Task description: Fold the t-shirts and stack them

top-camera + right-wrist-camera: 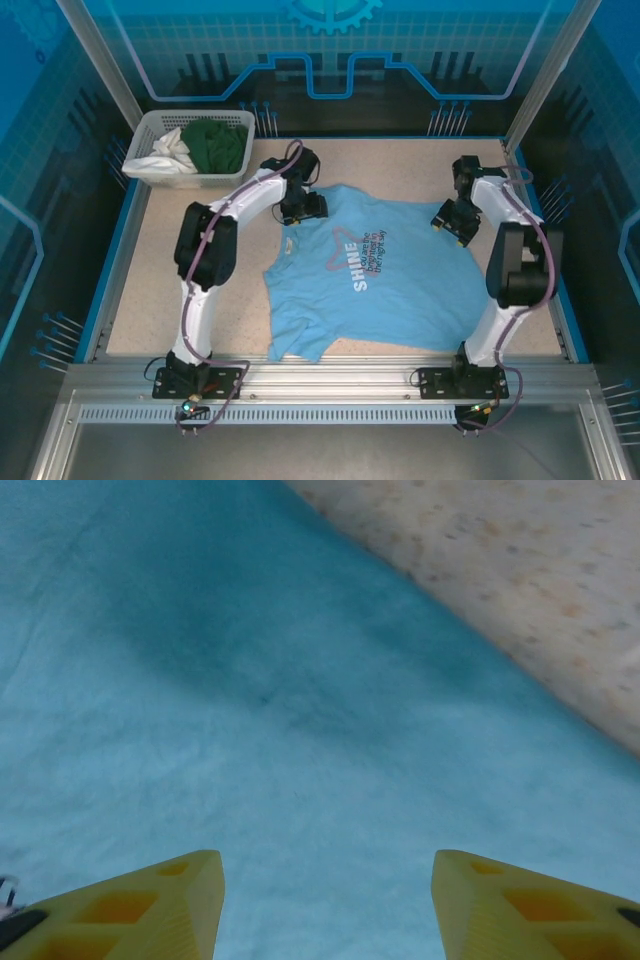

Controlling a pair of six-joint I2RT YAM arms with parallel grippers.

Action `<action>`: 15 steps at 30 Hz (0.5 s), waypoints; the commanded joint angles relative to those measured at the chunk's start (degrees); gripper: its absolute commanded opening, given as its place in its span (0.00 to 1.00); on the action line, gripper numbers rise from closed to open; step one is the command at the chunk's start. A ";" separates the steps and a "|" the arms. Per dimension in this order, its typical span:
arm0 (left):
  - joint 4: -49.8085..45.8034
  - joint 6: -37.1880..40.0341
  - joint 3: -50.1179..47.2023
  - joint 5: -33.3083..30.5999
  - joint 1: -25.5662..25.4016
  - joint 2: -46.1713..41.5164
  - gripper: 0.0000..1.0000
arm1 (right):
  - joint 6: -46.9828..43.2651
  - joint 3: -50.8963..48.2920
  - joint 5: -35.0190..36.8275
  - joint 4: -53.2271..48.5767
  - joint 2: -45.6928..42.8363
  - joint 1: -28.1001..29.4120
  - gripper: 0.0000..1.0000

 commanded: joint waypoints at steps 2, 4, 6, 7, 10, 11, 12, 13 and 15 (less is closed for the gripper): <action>-4.32 0.16 8.02 0.68 -2.48 7.39 0.67 | 0.37 6.69 -0.61 -2.01 7.65 2.59 0.57; -6.48 -0.89 10.76 -3.42 -2.18 10.73 0.66 | 1.15 9.56 -1.27 -2.41 11.55 3.70 0.57; -7.37 -1.50 12.26 -6.54 -1.35 12.90 0.67 | 2.27 12.74 -2.65 -2.59 15.54 5.11 0.57; -7.56 -1.84 12.70 -8.21 -0.58 13.71 0.67 | 2.72 14.19 -3.11 -2.48 17.20 5.71 0.57; -8.87 -1.87 14.89 -12.28 2.03 15.60 0.67 | 3.68 19.92 -4.67 -2.58 22.05 7.91 0.57; -9.32 -1.69 15.96 -13.51 3.22 16.09 0.67 | 3.69 22.76 -5.50 -2.41 23.78 8.79 0.57; -9.56 -1.44 16.90 -14.58 4.52 16.53 0.67 | 3.52 24.91 -5.73 -2.35 25.07 9.49 0.57; -9.71 -1.20 18.15 -15.24 5.81 17.10 0.67 | 3.21 27.75 -5.89 -2.23 26.95 10.25 0.58; -11.04 -0.82 22.04 -15.68 8.17 18.87 0.67 | 2.98 33.85 -6.83 -2.72 30.25 10.94 0.60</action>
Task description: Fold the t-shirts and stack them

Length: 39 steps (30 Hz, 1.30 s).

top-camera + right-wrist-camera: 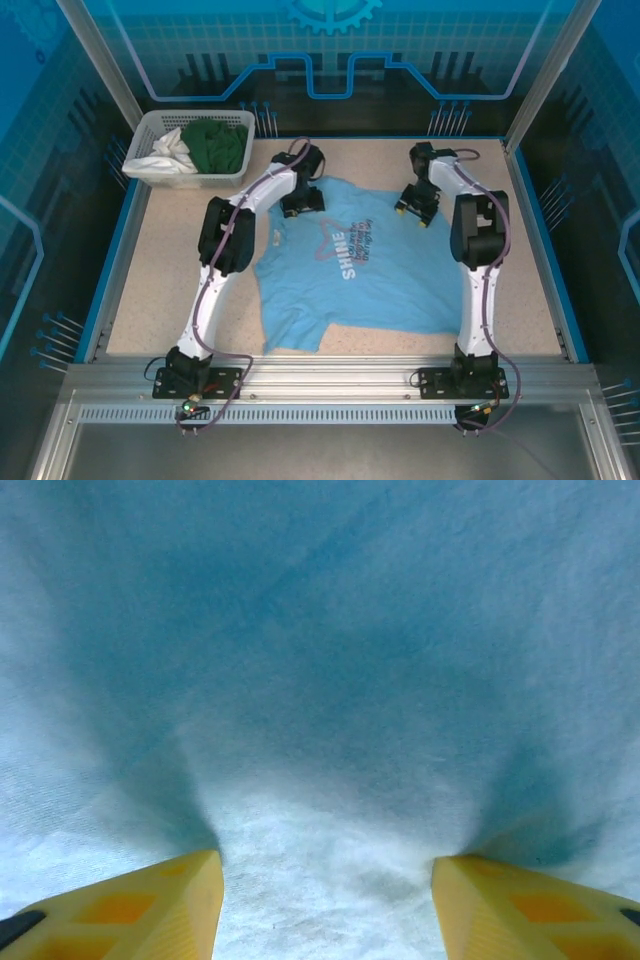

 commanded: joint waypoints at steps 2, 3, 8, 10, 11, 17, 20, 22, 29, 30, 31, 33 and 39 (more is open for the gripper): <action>-7.55 0.55 9.99 -6.10 6.80 6.66 0.67 | 0.91 12.83 -4.73 -2.83 7.97 1.53 0.61; -9.06 0.55 13.25 -5.66 7.54 7.72 0.67 | 0.75 16.30 -5.47 -4.22 8.88 1.25 0.62; -8.02 2.29 16.23 -0.19 7.91 4.03 0.81 | 0.12 18.49 -6.44 -1.39 2.46 -1.26 0.74; -6.89 2.37 12.94 1.24 7.25 -0.24 0.87 | 0.47 16.29 -6.82 0.57 -0.94 -3.69 0.75; -6.28 2.20 10.94 1.61 6.96 -2.27 0.88 | 0.46 15.67 -6.52 0.86 -1.82 -4.74 0.75; 7.48 -3.99 -17.41 10.90 4.73 -17.96 0.80 | -3.14 17.13 -7.49 0.10 3.32 -9.71 0.72; 9.84 -4.45 -28.24 11.49 3.07 -22.12 0.77 | -5.92 20.99 -6.97 -1.13 7.53 -9.73 0.71; 10.29 -4.71 -34.35 11.91 2.67 -24.04 0.75 | -6.91 22.16 -8.91 0.01 9.13 -9.38 0.70; 11.43 -4.72 -52.63 7.52 2.52 -32.77 0.74 | -10.71 27.10 -10.30 -0.36 14.83 -6.54 0.68; 11.63 -4.82 -54.57 6.72 2.51 -33.91 0.74 | -10.92 27.31 -10.20 -0.55 15.29 -6.20 0.68; 11.57 -5.05 -55.98 5.93 2.56 -34.84 0.74 | -11.01 27.48 -10.21 -0.83 15.76 -5.89 0.65; 11.74 -5.35 -58.48 4.85 2.59 -36.01 0.74 | -11.07 27.76 -9.60 -1.72 16.53 -5.56 0.58; 12.36 -4.22 -59.63 3.28 2.51 -36.65 0.75 | -12.21 26.99 -12.28 -1.00 16.85 -4.45 0.43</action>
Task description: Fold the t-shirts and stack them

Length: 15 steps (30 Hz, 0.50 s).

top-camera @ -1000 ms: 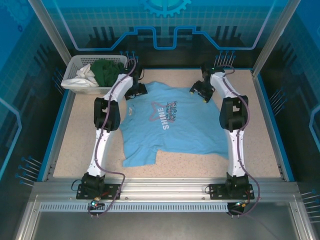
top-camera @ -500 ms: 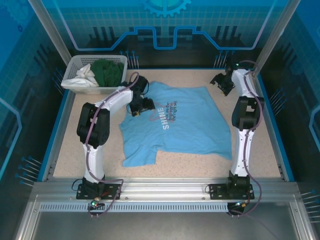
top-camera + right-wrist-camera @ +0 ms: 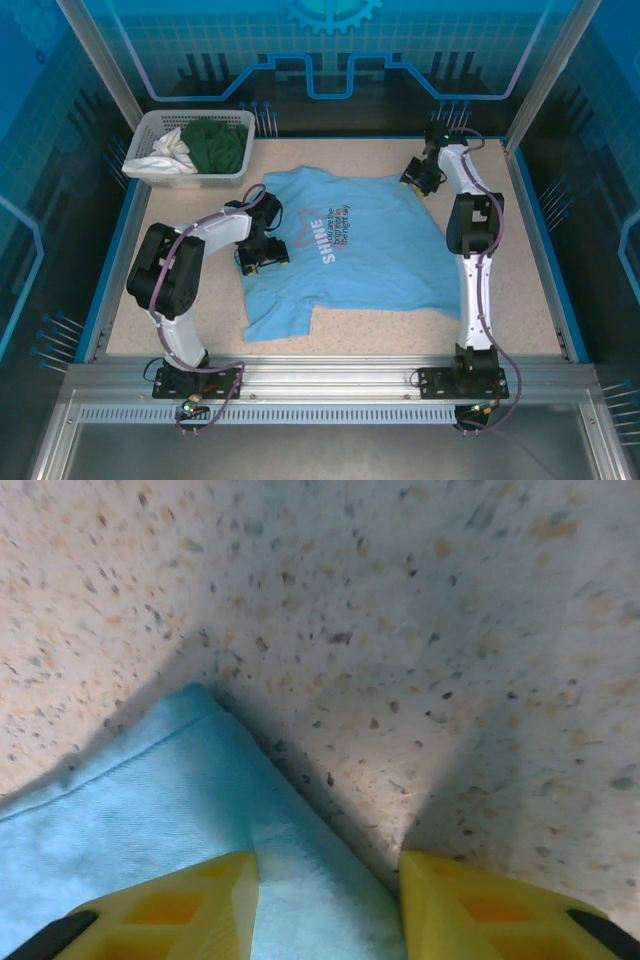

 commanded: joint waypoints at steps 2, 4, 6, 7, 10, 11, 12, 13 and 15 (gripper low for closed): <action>-0.83 0.50 0.25 -2.26 0.22 0.55 0.76 | -2.18 -0.06 -3.08 -1.41 0.71 1.67 0.45; -1.31 1.00 1.97 -2.56 0.23 1.16 0.77 | -2.26 -1.00 -2.46 -1.34 0.17 2.20 0.36; -1.98 1.42 3.74 -2.62 0.28 2.17 0.77 | -2.07 -1.95 -0.18 -1.50 -1.04 2.54 0.17; -2.08 1.51 4.12 -2.57 0.29 2.33 0.77 | -2.07 -2.50 1.44 -1.50 -1.96 2.74 0.13; -2.12 1.51 4.57 -2.60 0.28 2.12 0.77 | -3.85 -5.09 10.53 -0.93 -7.69 5.05 0.08; -2.08 1.52 4.43 -2.59 0.29 2.01 0.77 | -5.01 -6.47 14.09 -0.27 -10.23 6.26 0.07; -2.08 1.52 4.33 -2.61 0.28 1.79 0.77 | -6.31 -8.36 17.12 0.72 -12.64 8.10 0.06; -1.99 1.60 4.07 -2.68 0.28 1.60 0.77 | -7.61 -10.15 19.35 1.58 -14.56 9.71 0.06; -1.66 1.52 3.36 -3.07 0.29 1.06 0.77 | -9.36 -14.53 27.62 2.10 -18.48 14.75 0.03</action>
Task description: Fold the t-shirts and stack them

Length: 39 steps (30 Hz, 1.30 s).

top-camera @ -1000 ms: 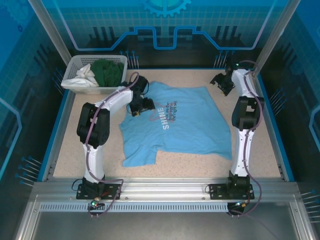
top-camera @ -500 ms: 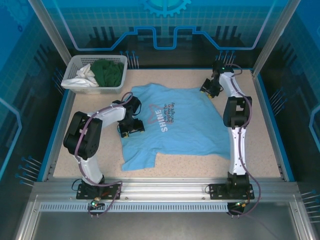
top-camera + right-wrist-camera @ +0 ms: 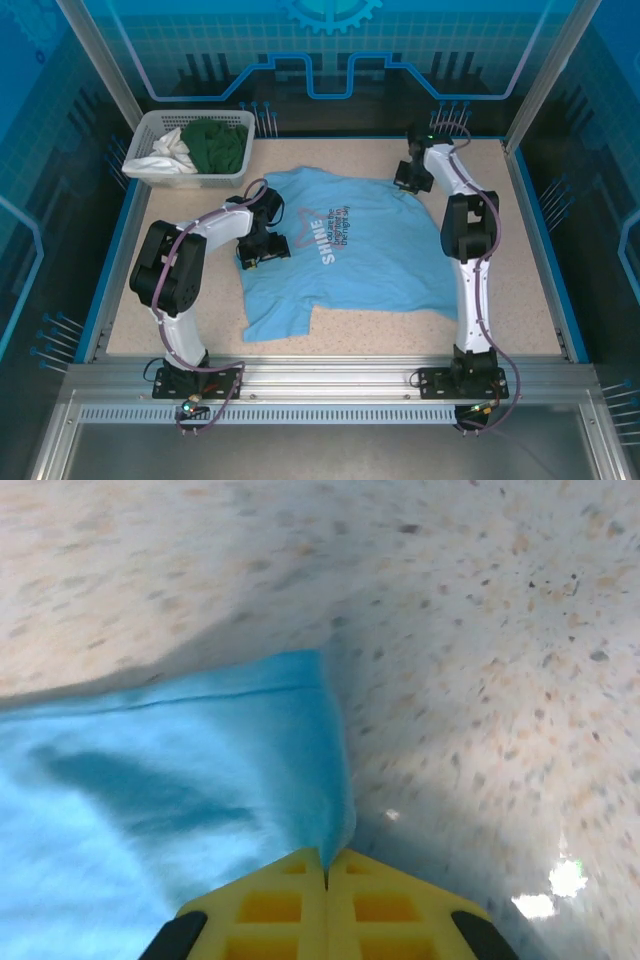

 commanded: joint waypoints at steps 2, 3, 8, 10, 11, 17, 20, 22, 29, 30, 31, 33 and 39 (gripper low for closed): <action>-0.81 0.23 -0.75 -1.34 0.56 -0.91 0.77 | -4.25 -8.61 18.33 0.83 -10.39 12.15 0.02; -0.71 -0.14 -1.20 -1.15 0.71 -1.19 0.77 | -3.40 -11.51 21.41 0.52 -11.23 14.99 0.02; 1.44 -5.17 -5.63 1.51 3.01 -2.43 0.77 | 5.27 -17.91 31.02 -6.52 -8.80 28.42 0.08; 3.37 -7.17 -8.15 2.64 3.86 -3.44 0.77 | 7.81 -21.12 28.39 -5.59 -8.65 32.80 0.13; 4.23 -7.91 -9.13 2.84 4.05 -3.90 0.77 | 8.06 -23.25 26.21 -3.81 -9.32 35.20 0.16; 5.72 -8.68 -10.93 3.12 4.06 -4.44 0.77 | 12.10 -31.93 14.81 2.80 -17.94 37.43 0.49; 5.86 -8.68 -10.99 3.38 4.06 -4.28 0.77 | 10.20 -33.17 8.30 5.76 -23.59 34.76 0.56; 5.92 -8.89 -10.99 3.55 4.07 -4.36 0.77 | 10.17 -33.48 3.34 7.16 -26.96 31.27 0.56; 5.39 -8.16 -10.65 3.54 4.06 -4.85 0.77 | 9.07 -35.46 -10.90 12.04 -28.59 18.52 0.47; 5.28 -7.86 -10.62 3.42 4.06 -5.01 0.76 | 7.71 -33.83 -10.53 10.58 -26.62 17.70 0.44; 4.95 -7.42 -10.59 3.07 4.06 -5.14 0.76 | 6.29 -32.21 -10.49 10.03 -24.78 17.17 0.41; 3.95 -6.06 -10.37 2.17 3.93 -5.88 0.75 | 4.14 -29.78 -12.61 10.15 -21.34 15.92 0.38; 1.76 -2.74 -10.54 0.14 3.72 -8.98 0.75 | 1.01 -21.07 -11.85 9.14 -13.50 15.87 0.34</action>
